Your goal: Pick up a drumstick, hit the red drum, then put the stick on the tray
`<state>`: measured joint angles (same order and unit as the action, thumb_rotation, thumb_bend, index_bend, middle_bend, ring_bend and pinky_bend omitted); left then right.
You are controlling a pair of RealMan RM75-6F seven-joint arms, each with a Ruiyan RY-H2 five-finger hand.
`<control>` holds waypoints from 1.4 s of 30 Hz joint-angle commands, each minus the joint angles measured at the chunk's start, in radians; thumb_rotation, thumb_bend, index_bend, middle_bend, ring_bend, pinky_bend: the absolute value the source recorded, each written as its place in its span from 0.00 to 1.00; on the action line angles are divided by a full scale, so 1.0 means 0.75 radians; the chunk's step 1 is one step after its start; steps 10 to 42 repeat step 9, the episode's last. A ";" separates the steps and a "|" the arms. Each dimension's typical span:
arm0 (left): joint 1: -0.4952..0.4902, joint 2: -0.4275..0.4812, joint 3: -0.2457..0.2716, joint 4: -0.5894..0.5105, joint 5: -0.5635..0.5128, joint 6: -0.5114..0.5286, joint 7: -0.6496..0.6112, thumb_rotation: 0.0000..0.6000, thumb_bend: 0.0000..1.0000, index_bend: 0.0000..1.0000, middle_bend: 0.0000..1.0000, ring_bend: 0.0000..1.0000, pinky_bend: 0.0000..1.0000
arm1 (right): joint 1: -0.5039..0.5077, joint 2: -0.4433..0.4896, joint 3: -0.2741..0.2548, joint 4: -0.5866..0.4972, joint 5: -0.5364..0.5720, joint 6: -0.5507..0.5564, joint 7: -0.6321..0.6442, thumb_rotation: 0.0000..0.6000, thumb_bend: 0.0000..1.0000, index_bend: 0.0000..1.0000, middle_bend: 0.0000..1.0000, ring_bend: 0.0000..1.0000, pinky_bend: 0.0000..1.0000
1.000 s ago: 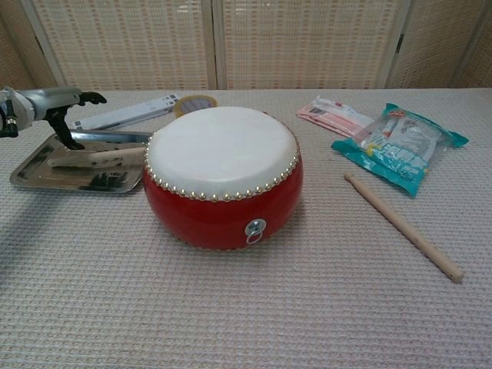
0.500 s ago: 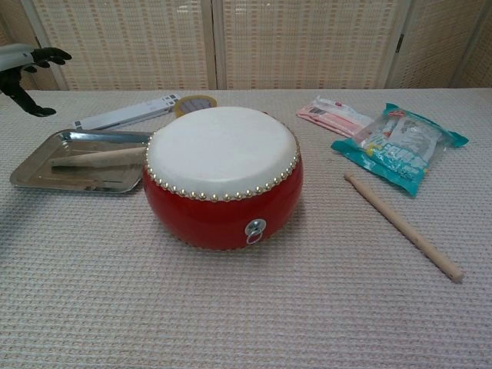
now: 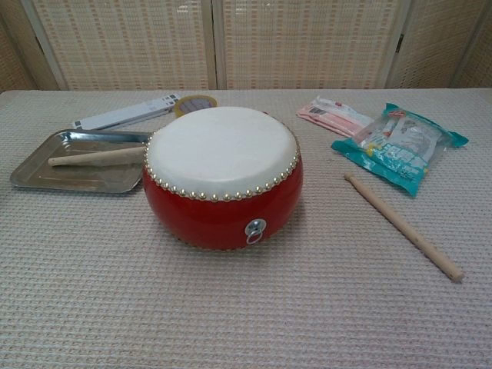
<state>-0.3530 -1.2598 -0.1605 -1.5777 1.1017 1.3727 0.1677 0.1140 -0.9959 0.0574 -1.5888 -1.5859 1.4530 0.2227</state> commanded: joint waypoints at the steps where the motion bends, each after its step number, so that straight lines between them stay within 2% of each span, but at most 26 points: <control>1: 0.118 0.025 0.088 -0.087 0.124 0.149 0.038 1.00 0.31 0.10 0.06 0.00 0.06 | 0.001 -0.008 -0.012 -0.001 -0.007 -0.009 0.002 1.00 0.09 0.08 0.07 0.00 0.02; 9: 0.213 0.053 0.142 -0.178 0.234 0.253 0.046 1.00 0.31 0.10 0.06 0.00 0.05 | -0.026 -0.073 -0.004 -0.003 0.042 0.030 -0.090 1.00 0.09 0.05 0.06 0.00 0.01; 42: 0.213 0.053 0.142 -0.178 0.234 0.253 0.046 1.00 0.31 0.10 0.06 0.00 0.05 | -0.026 -0.073 -0.004 -0.003 0.042 0.030 -0.090 1.00 0.09 0.05 0.06 0.00 0.01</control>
